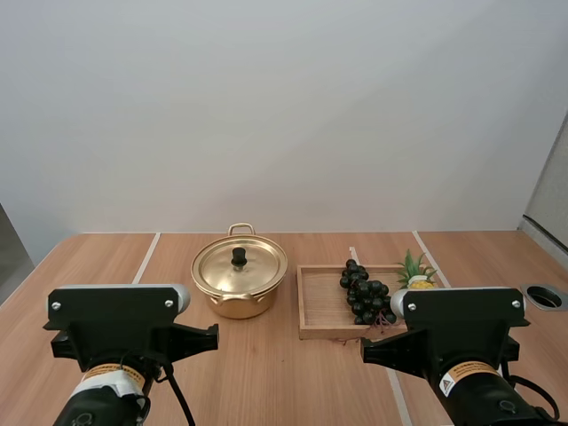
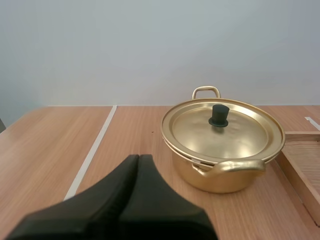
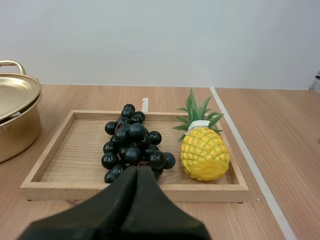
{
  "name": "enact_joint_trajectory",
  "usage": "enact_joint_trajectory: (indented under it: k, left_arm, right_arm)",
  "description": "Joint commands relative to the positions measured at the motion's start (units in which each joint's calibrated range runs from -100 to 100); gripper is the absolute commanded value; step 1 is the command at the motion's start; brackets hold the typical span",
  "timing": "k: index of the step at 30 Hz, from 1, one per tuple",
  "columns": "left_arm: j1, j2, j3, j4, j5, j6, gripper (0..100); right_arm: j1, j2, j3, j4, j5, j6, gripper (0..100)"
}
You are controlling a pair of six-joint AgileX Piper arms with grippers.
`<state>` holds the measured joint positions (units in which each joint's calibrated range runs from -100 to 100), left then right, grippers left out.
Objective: Open the pot, put the grape inside, and close it
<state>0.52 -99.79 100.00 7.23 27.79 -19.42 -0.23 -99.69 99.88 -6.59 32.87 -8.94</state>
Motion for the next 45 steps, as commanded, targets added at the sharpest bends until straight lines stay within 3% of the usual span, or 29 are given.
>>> enact_joint_trajectory:
  k: [1,7,17,24,31,36,45]
  left_arm:
    - [-0.01,-0.2,-1.8,0.8,-7.0,0.2,0]
    - [-0.01,-0.2,-17.0,0.8,-7.8,0.2,0]
    - [-0.01,-0.2,-43.2,0.8,-8.5,0.2,0]
    - [-0.01,-0.2,-53.6,0.8,-8.3,0.2,0]
    - [-0.01,-0.2,-56.9,0.8,-11.5,0.4,0]
    - [-0.01,5.7,-60.1,0.8,-10.0,1.8,0]
    - [-0.01,30.7,-74.5,0.7,-2.2,2.1,0]
  right_arm:
    - [0.2,-0.3,-2.0,-1.9,-1.4,-0.3,0]
    - [0.2,-0.3,-12.3,-2.3,-1.2,-0.3,0]
    - [0.2,-0.3,-39.0,-1.9,-12.1,-0.3,0]
    - [0.2,-0.3,-51.6,-1.9,-13.1,-0.3,0]
    - [0.2,0.0,-56.8,-1.9,-13.9,-0.3,0]
    - [0.2,7.9,-60.6,-1.9,-14.3,-0.3,0]
    - [0.2,30.3,-76.0,-1.9,-14.3,-0.3,0]
